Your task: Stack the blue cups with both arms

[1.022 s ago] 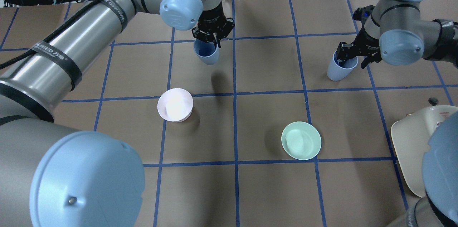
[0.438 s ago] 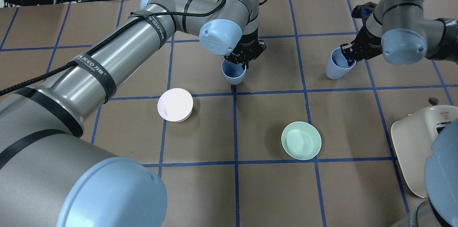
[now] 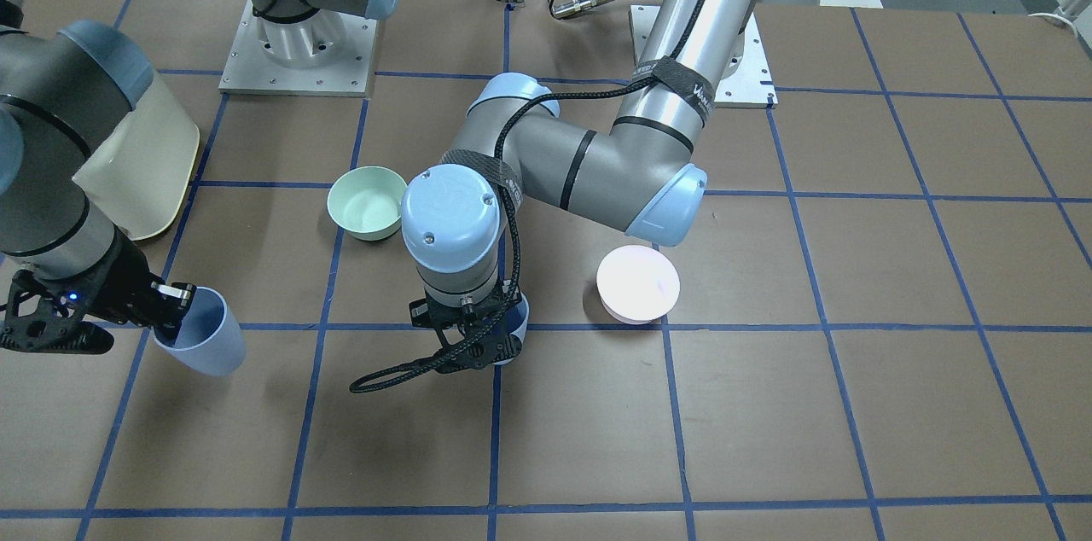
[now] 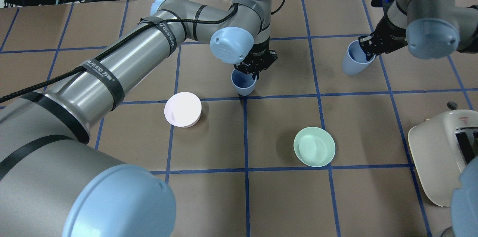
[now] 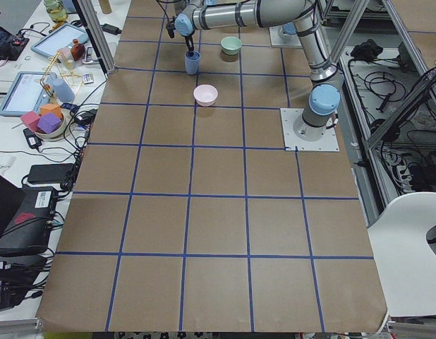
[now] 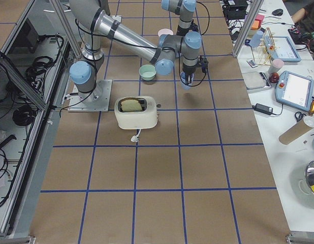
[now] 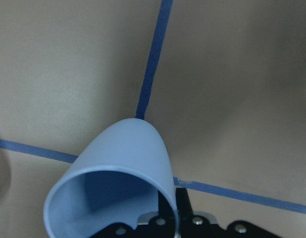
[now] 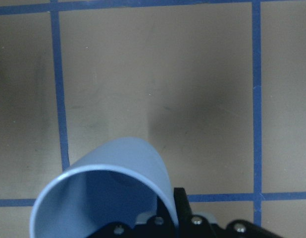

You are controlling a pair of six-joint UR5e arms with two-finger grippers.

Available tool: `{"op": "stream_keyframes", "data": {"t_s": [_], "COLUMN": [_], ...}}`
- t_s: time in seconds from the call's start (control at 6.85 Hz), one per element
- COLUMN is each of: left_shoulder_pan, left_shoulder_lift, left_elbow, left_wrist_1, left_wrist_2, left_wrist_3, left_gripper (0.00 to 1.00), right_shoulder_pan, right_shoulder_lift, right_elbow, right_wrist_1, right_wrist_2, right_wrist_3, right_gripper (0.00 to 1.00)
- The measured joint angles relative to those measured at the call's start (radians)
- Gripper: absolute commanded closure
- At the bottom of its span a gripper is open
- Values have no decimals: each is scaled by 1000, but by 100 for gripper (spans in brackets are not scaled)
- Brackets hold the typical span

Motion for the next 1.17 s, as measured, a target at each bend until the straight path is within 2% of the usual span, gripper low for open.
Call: {"op": "stream_keyframes", "data": {"t_s": [0.44, 0.73, 1.17], "left_shoulder_pan": [43, 169, 299], "left_shoulder_lift": [52, 119, 280], "left_elbow": [28, 83, 118], "left_wrist_1": [-49, -162, -386], "left_wrist_2": [-1, -6, 0], "left_wrist_3": [35, 217, 454], "left_gripper": [0, 0, 0], "right_shoulder_pan": [42, 97, 313], "right_shoulder_lift": [-21, -48, -51], "right_elbow": [-32, -71, -125], "right_wrist_1": [49, 122, 150], "right_wrist_2": [15, 31, 27], "right_wrist_3": [49, 144, 476], "right_gripper": [99, 99, 99]}}
